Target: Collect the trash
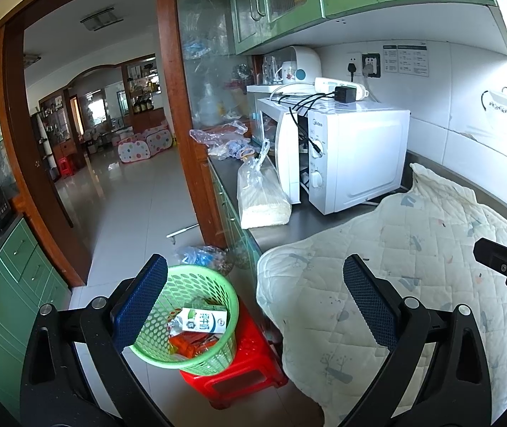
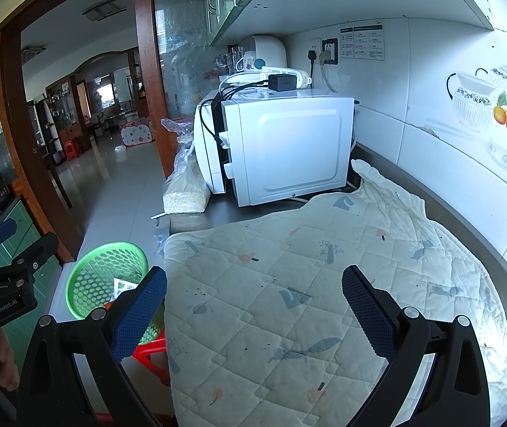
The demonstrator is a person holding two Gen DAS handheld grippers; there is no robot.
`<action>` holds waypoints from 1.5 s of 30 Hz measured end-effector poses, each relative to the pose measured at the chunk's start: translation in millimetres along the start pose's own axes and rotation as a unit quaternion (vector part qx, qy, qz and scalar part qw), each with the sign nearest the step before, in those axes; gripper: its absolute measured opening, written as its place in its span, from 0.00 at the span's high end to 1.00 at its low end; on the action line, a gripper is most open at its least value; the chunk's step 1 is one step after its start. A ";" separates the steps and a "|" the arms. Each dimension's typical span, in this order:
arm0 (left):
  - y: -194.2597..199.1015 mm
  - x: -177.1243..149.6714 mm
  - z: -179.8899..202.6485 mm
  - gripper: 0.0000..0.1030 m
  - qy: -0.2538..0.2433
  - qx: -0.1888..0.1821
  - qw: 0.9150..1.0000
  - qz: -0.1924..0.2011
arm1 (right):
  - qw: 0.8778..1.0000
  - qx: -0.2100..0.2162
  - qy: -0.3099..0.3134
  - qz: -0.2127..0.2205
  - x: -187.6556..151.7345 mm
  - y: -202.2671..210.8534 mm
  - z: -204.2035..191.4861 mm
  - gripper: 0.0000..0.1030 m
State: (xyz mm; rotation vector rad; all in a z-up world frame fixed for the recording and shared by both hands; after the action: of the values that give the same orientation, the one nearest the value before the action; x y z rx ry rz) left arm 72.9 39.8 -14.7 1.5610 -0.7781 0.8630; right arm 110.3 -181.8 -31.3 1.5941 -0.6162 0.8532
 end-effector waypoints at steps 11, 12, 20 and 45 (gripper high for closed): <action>-0.8 2.0 1.1 0.05 0.000 0.001 1.000 0.001 | 1.000 0.002 0.001 0.001 1.8 -0.6 -1.1 0.07; -0.4 1.6 1.2 0.05 0.000 0.001 1.000 0.001 | 1.000 0.002 0.001 0.001 1.5 -0.5 -1.0 0.07; -0.5 1.4 1.4 0.05 -0.001 0.001 1.000 0.001 | 1.000 0.003 0.001 0.001 2.2 -0.9 -1.2 0.07; 2.0 6.7 7.5 0.05 -0.003 -0.003 1.000 0.015 | 1.000 0.005 0.001 0.003 3.2 -0.8 -0.5 0.07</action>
State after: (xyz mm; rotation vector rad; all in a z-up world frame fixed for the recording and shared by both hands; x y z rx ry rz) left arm 75.5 31.9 -8.7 1.5513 -0.8088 0.8782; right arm 112.7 -181.0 -29.2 1.6008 -0.6165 0.8644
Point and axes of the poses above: each gripper's, at about its wrist camera, not at the fingertips, and y roughly against the way its jaws point, z to its right, x to its top, the point moved 5 cm from there along -y, roughly the way its jaws point
